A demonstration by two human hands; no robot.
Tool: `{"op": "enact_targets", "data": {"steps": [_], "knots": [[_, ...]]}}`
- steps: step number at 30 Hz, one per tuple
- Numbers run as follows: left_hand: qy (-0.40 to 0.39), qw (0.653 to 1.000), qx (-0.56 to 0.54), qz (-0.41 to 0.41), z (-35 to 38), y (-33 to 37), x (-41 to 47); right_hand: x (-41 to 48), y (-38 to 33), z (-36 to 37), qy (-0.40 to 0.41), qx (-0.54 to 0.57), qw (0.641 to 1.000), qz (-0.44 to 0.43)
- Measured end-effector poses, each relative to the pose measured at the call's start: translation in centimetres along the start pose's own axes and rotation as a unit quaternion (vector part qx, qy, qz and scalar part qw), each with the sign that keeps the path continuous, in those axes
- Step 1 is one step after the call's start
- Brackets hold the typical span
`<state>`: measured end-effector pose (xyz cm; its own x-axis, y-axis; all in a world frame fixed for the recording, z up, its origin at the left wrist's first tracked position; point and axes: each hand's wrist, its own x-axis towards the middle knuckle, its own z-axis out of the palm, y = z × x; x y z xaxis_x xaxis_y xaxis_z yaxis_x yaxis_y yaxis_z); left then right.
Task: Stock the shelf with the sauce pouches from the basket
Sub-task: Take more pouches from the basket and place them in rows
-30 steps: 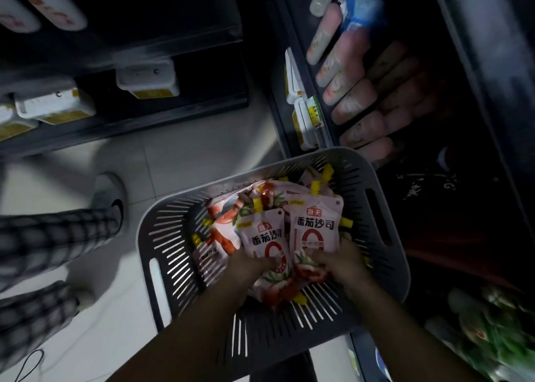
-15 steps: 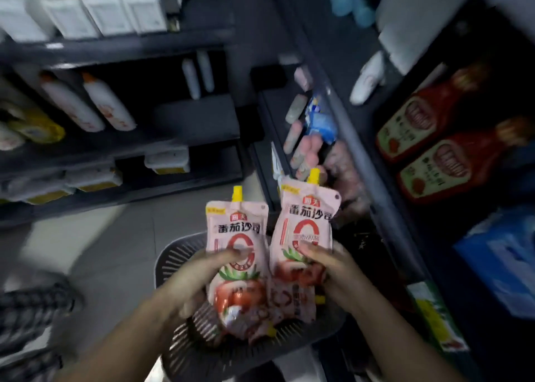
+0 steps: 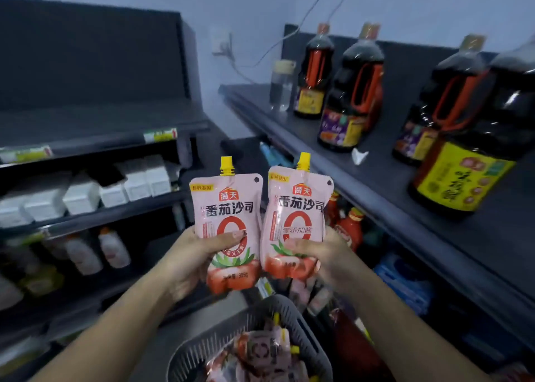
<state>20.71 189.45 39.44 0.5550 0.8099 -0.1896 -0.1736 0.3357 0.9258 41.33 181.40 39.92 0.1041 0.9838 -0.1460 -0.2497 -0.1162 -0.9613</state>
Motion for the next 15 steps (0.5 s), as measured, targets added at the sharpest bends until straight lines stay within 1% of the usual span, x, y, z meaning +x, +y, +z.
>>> {"op": "enact_targets", "data": {"steps": [3,8,12,15], "knots": [[-0.039,0.999,0.013,0.019,0.4,2.3,-2.0,-2.6,-1.4,1.2,0.05,-0.025,0.997,-0.044],[-0.127,0.991,0.025,0.034,3.0,3.8,-4.5,-9.0,-3.6,2.7,0.117,0.017,0.99,-0.076],[-0.204,0.978,0.035,0.024,7.4,3.0,-6.3,-15.3,-3.8,2.2,0.193,0.036,0.977,-0.087],[-0.263,0.963,0.047,0.011,11.8,2.1,-7.8,-20.4,-4.0,0.8,0.261,0.014,0.96,-0.099]]}}
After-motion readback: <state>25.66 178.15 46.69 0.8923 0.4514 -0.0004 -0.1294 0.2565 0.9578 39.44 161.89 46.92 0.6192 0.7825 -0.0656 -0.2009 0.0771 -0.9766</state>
